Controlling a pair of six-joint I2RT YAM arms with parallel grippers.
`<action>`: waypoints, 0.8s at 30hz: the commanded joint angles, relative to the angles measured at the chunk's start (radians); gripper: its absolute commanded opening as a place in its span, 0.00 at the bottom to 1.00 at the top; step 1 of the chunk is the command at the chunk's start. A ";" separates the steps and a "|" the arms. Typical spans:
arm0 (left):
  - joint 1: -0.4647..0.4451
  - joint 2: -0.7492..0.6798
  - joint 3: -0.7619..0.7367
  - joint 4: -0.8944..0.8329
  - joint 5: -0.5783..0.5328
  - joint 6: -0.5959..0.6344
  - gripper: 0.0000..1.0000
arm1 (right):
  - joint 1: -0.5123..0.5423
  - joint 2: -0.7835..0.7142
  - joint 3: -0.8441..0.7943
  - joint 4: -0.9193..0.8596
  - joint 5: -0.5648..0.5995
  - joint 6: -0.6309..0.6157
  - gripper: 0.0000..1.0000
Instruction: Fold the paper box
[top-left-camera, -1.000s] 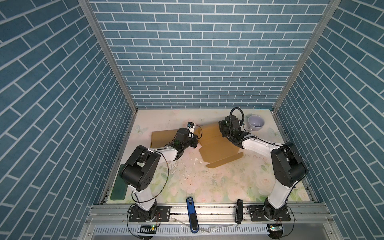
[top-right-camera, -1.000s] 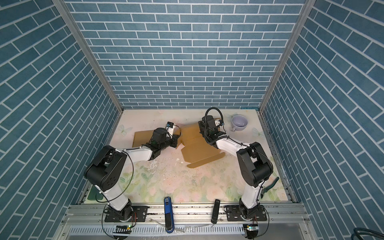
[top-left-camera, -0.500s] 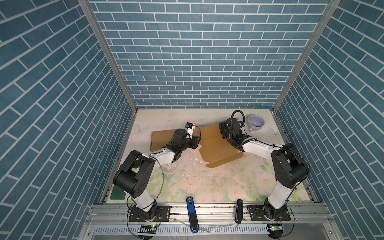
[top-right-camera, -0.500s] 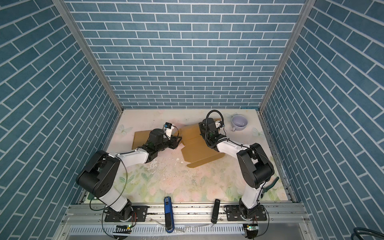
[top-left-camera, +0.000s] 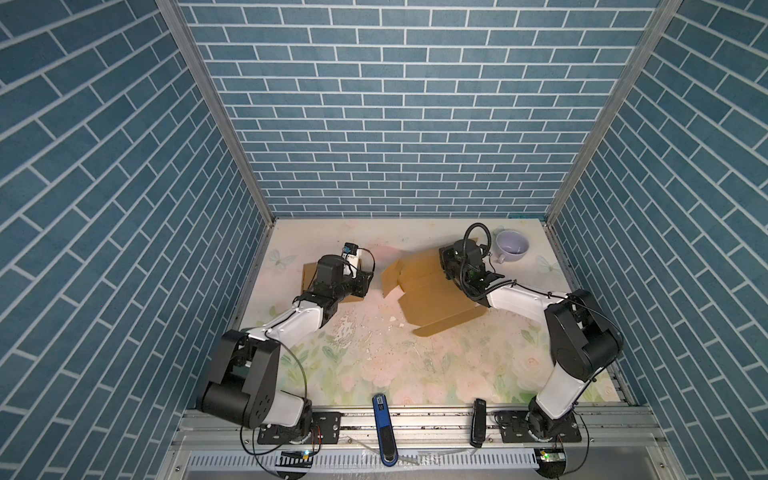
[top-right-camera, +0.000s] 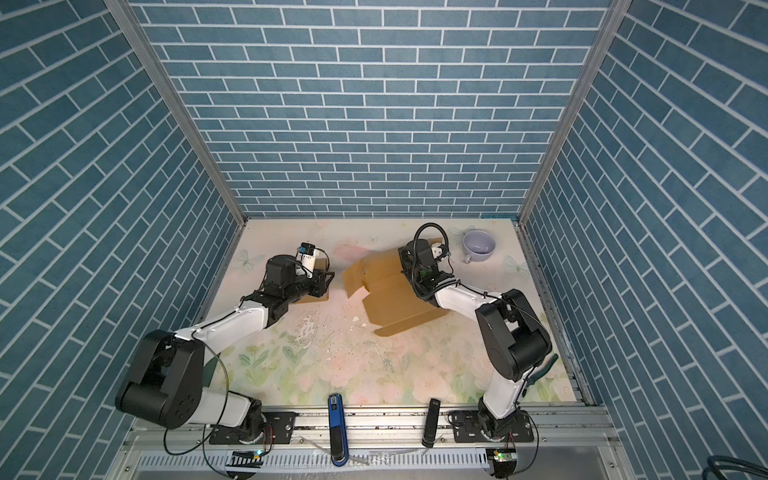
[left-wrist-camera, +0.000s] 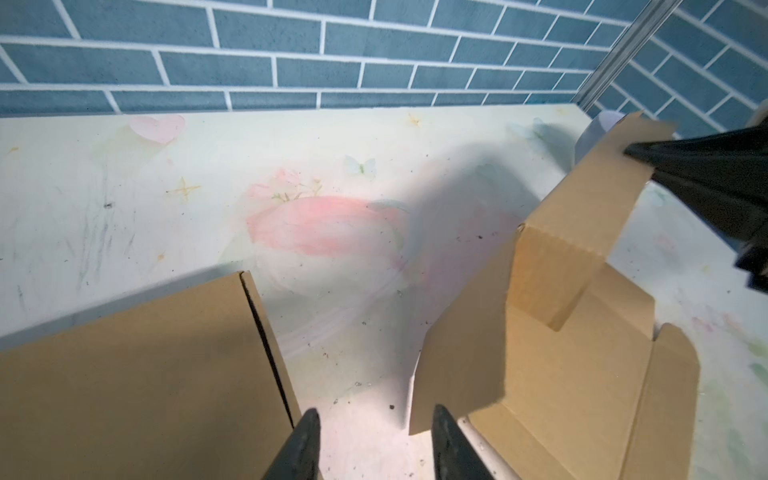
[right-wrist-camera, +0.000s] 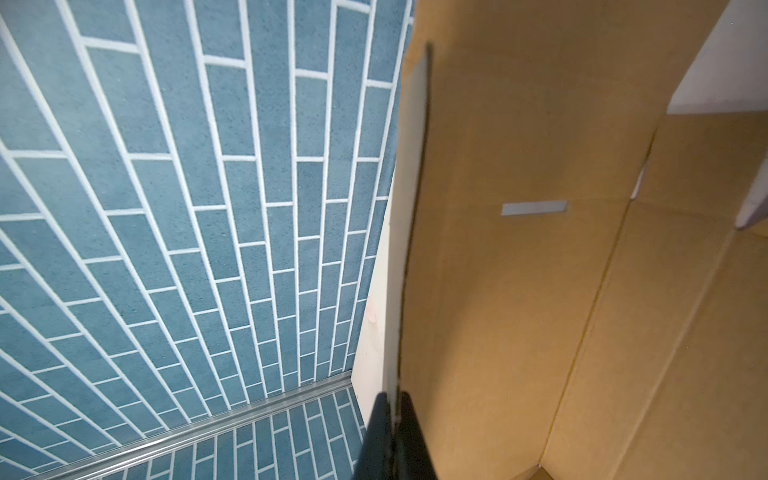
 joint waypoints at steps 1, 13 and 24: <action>0.003 0.102 0.067 -0.028 0.008 0.047 0.40 | 0.011 -0.004 -0.049 -0.085 -0.016 -0.027 0.00; -0.116 0.233 0.162 -0.041 0.091 0.103 0.37 | 0.012 0.001 -0.058 -0.075 -0.014 -0.027 0.00; -0.199 0.221 0.170 -0.075 0.104 0.120 0.36 | 0.023 0.000 -0.070 -0.062 0.000 -0.025 0.00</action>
